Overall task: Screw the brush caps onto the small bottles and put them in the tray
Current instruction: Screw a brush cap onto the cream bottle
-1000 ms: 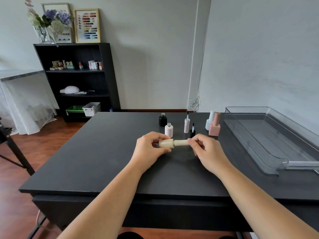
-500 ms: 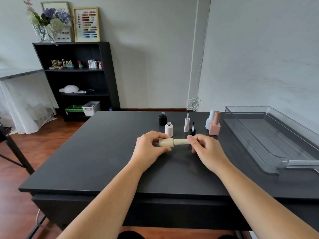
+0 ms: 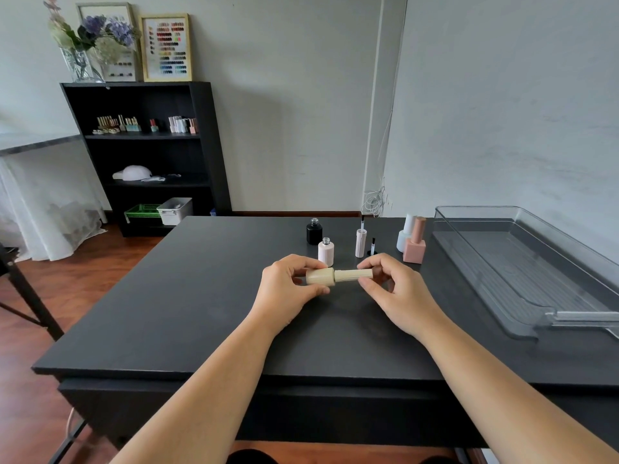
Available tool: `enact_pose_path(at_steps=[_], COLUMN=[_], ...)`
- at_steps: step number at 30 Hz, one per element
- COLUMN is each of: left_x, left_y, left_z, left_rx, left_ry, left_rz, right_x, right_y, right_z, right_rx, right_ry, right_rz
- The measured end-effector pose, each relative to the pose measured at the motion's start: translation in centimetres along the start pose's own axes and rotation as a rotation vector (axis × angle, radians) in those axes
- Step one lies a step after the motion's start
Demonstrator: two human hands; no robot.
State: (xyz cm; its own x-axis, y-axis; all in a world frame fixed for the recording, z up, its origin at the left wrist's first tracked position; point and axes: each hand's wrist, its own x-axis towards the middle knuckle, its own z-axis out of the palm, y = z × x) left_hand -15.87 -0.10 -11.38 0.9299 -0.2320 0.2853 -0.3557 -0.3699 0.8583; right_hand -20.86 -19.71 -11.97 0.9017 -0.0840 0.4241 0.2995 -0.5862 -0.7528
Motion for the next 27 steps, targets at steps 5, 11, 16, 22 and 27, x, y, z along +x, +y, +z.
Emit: enact_pose_path(at_steps=[5,11,16,22,27], left_x=[-0.02,0.04,0.03,-0.11,-0.45], left_y=[-0.04,-0.14,-0.21,-0.18,0.12], left_z=[0.05,0.04,0.06,0.18,0.38], left_rx=[0.017,0.011,0.015,0.027,0.031], left_ry=[-0.02,-0.003,0.006,0.029,0.028], left_rz=[0.026,0.032,0.059,0.064,0.052], right_x=[0.19,0.14,0.15,0.08,0.02], right_y=[0.21,0.2,0.27,-0.18,-0.42], right_z=[0.05,0.09,0.17,0.45,-0.01], right_rx=[-0.106,-0.006,-0.014,-0.113,-0.121], right_ry=[-0.009,-0.072,-0.031,-0.011,-0.022], right_rz=[0.048,0.038,-0.043,-0.152,-0.134])
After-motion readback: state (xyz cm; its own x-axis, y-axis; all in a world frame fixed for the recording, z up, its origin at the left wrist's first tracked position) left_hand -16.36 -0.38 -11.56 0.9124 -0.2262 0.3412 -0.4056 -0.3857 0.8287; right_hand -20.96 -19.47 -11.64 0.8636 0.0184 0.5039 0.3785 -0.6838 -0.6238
